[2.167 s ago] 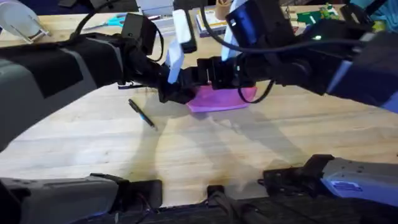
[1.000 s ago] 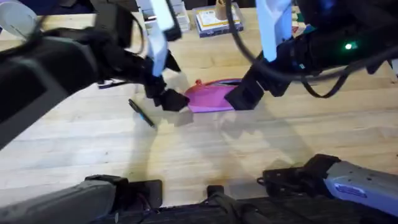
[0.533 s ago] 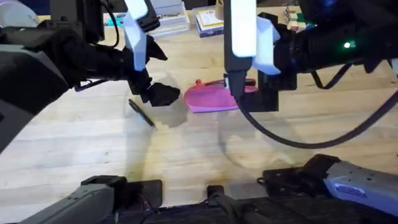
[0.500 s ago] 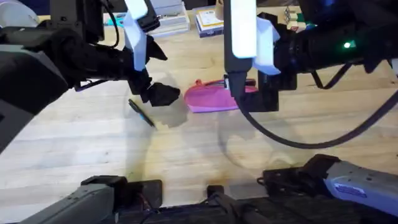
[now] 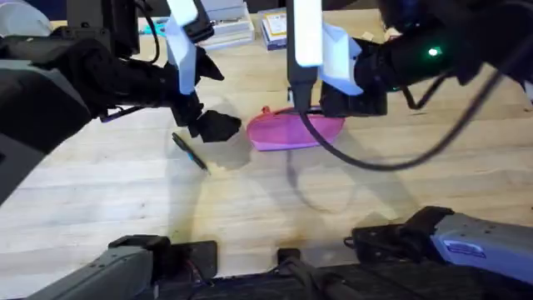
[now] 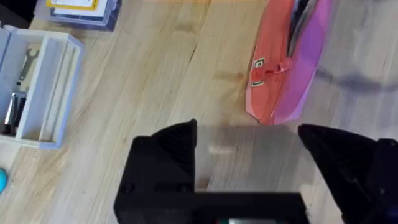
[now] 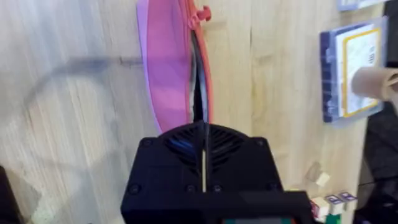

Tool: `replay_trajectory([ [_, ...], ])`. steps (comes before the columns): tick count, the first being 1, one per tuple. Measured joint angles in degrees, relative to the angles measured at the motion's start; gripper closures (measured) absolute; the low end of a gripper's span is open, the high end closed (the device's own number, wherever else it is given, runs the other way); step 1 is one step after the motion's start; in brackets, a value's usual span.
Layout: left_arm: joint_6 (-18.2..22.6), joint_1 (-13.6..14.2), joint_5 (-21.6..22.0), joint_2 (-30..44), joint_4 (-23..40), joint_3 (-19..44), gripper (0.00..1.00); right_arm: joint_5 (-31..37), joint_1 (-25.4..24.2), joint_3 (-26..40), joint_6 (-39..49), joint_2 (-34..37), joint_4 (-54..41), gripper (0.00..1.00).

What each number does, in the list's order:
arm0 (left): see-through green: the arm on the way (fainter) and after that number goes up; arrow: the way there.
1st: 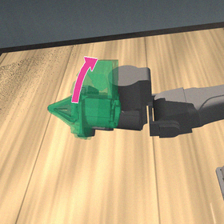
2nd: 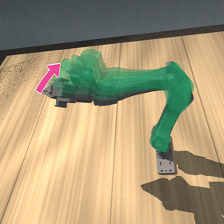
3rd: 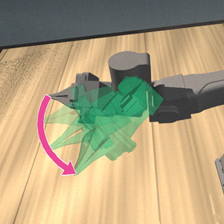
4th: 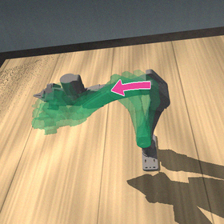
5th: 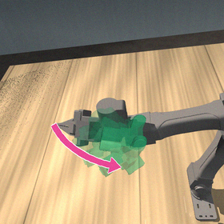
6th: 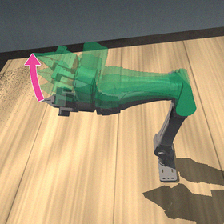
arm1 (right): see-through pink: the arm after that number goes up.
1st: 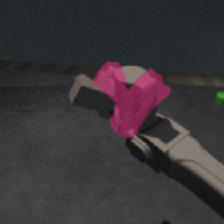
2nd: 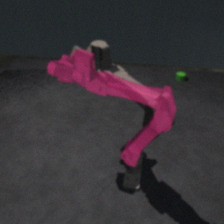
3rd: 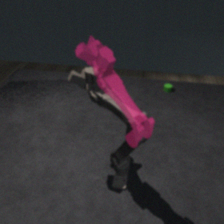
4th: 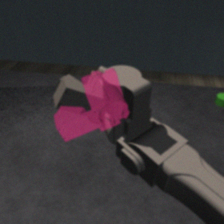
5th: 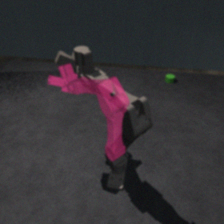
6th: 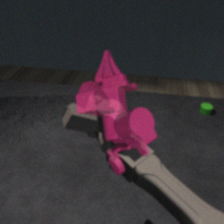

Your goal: Unzip the bag, pick up the pens from the table one at a time and place them inside, then zip the bag closed.

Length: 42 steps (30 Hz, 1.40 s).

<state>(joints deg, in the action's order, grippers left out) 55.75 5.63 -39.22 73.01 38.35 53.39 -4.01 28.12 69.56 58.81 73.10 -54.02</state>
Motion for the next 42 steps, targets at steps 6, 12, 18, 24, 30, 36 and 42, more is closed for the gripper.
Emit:
replay_trajectory([
  [6, 0.0, 0.0, 0.0, 0.0, 0.0, 0.0, 0.008, -4.5, -3.3, 0.0, 0.0, 4.2, 2.6, 0.967],
  [12, 0.0, 0.0, 0.0, 0.0, 0.0, 0.0, 0.008, -7.9, -4.8, 0.0, 0.0, 8.4, 3.1, 0.967],
  [18, 0.0, 0.0, 0.0, 0.0, 0.0, 0.0, 0.007, -9.1, -4.8, 0.0, 0.0, 11.4, 3.1, 0.967],
  [24, 0.0, 0.0, 0.0, 0.0, 0.0, 0.0, 0.008, -9.4, -4.8, 0.0, 0.0, 13.5, 3.9, 0.967],
  [30, 0.0, 0.0, 0.0, 0.0, 0.0, 0.0, 0.007, -9.4, -4.8, 0.0, 0.0, 17.9, 4.1, 0.967],
  [36, 0.0, 0.0, 0.0, 0.0, 0.0, 0.0, 0.008, -9.4, -4.8, 0.0, 0.0, 21.5, 4.2, 0.967],
  [42, 0.0, 0.0, 0.0, 0.0, 0.0, 0.0, 0.008, -9.4, -4.8, 0.1, 0.0, 21.6, 4.3, 0.232],
])
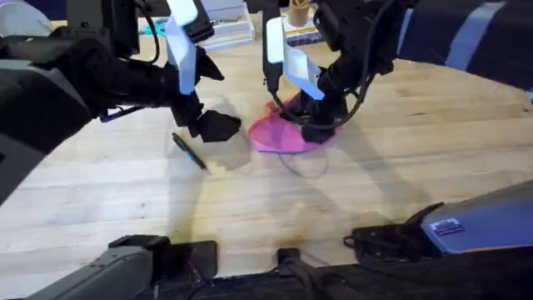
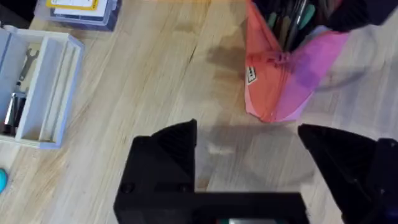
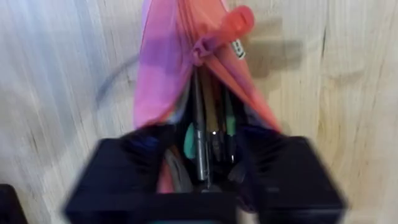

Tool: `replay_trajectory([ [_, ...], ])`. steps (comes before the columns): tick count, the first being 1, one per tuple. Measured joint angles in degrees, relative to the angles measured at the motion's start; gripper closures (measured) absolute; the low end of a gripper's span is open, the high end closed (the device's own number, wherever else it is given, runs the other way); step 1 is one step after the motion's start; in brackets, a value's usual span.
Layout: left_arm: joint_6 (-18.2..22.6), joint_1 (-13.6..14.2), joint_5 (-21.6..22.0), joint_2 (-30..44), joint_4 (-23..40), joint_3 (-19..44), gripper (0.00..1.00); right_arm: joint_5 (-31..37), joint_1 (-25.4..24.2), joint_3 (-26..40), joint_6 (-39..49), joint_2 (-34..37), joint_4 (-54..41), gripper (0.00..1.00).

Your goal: Unzip the bag, pick up the pens from the table one at a time and place them inside, then zip the bag closed.

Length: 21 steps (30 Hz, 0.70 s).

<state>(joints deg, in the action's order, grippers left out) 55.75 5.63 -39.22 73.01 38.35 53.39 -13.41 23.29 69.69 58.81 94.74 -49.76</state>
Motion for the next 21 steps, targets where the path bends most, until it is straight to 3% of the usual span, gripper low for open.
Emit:
replay_trajectory([
  [1, 0.0, 0.0, 0.0, 0.0, 0.0, 0.0, 0.008, 0.0, 0.0, 0.0, 0.0, 0.0, 0.0, 0.082],
  [3, 0.0, 0.0, 0.0, 0.0, 0.0, 0.0, 0.008, 0.0, 0.0, 0.0, 0.2, 0.0, 0.0, 0.01],
  [21, 0.0, 0.0, 0.0, 0.0, 0.0, 0.0, 0.008, 1.1, 0.1, 0.0, 0.2, -0.3, 0.2, 0.004],
])
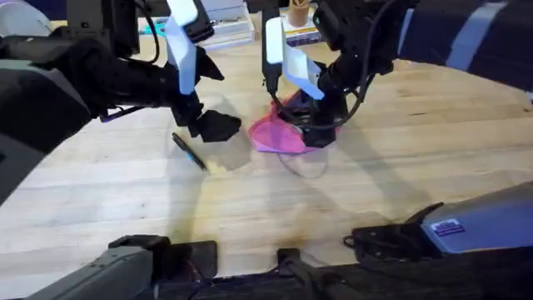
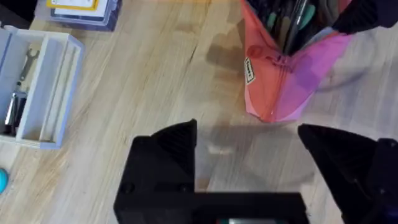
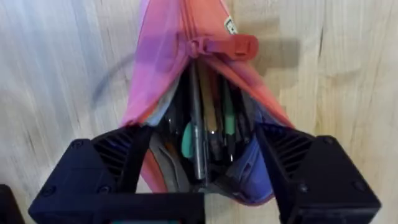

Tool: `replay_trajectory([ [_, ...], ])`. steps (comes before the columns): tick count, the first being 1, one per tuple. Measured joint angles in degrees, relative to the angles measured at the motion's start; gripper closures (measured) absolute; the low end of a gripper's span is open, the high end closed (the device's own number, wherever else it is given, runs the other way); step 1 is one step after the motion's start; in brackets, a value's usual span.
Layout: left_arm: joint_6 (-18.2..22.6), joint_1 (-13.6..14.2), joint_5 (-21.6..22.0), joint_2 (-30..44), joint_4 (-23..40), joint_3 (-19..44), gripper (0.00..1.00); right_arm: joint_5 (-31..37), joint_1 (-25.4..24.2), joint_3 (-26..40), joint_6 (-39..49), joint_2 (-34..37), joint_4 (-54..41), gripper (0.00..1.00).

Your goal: Unzip the bag, pick up the pens from the table one at a time and place them inside, then zip the bag closed.

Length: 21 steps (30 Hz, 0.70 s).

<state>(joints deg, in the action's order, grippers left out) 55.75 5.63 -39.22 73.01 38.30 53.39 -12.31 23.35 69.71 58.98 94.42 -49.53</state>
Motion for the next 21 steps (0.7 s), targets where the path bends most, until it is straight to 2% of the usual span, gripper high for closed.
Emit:
replay_trajectory([
  [5, -0.3, -0.3, 0.0, 0.0, -0.4, 0.0, 0.007, 1.6, 0.0, 0.0, -0.7, -6.4, -1.8, 0.004],
  [10, -4.5, -1.4, 0.7, -0.1, -0.7, 0.9, 0.007, 2.0, 0.0, 0.0, -5.5, -13.3, -2.8, 0.004],
  [16, -13.8, -2.2, 8.7, -3.7, -1.8, 2.6, 0.007, 2.0, 0.0, 0.0, -11.9, -20.7, -4.6, 0.004],
  [21, -25.9, -2.1, 18.6, -8.3, -1.7, 2.8, 0.008, 2.0, 0.0, 0.0, -16.2, -26.4, -5.7, 0.004],
])
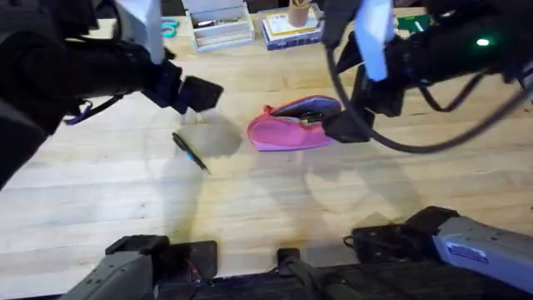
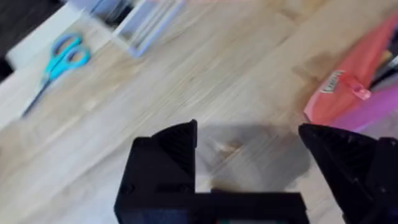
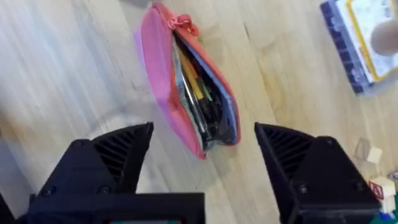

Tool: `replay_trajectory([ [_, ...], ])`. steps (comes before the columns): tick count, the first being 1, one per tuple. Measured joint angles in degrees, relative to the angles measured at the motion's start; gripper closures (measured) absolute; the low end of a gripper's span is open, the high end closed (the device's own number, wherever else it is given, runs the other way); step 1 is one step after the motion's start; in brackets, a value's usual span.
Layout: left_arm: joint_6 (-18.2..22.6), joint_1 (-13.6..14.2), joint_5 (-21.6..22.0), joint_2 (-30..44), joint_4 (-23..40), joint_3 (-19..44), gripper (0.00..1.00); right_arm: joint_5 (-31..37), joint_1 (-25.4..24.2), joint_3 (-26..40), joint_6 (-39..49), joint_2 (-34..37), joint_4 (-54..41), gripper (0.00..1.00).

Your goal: Unzip the bag, pick up the pens from the table one at a time and place them inside, then zip the bag closed.

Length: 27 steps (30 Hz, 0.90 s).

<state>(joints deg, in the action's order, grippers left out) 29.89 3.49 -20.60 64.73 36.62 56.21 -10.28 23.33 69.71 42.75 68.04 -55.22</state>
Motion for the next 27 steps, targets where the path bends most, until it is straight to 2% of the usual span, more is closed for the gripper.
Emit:
replay_trajectory([
  [5, -13.4, 0.0, 9.2, -4.6, 2.3, 0.0, 0.008, 0.0, 0.0, 0.0, -1.5, -4.1, -0.2, 0.004],
  [10, -21.9, 0.0, 12.9, -8.7, 7.1, 0.0, 0.008, 0.0, 0.0, 0.0, -2.1, -6.4, -0.2, 0.004],
  [15, -25.7, 0.0, 13.4, -9.8, 10.6, 0.1, 0.008, 0.0, 0.0, 0.0, -2.1, -7.7, -0.2, 0.004],
  [19, -26.9, 0.0, 13.4, -9.7, 15.8, 0.1, 0.007, 0.0, 0.0, 0.0, -2.1, -8.0, -0.1, 0.004],
  [24, -27.5, 0.0, 13.4, -9.7, 19.3, 0.1, 0.007, 0.0, 0.0, 0.0, -2.1, -8.0, 0.0, 0.004],
  [27, -30.5, 0.0, 13.4, -9.6, 20.4, 0.1, 0.007, 0.0, 0.0, 0.0, -2.1, -8.0, 0.0, 0.004],
])
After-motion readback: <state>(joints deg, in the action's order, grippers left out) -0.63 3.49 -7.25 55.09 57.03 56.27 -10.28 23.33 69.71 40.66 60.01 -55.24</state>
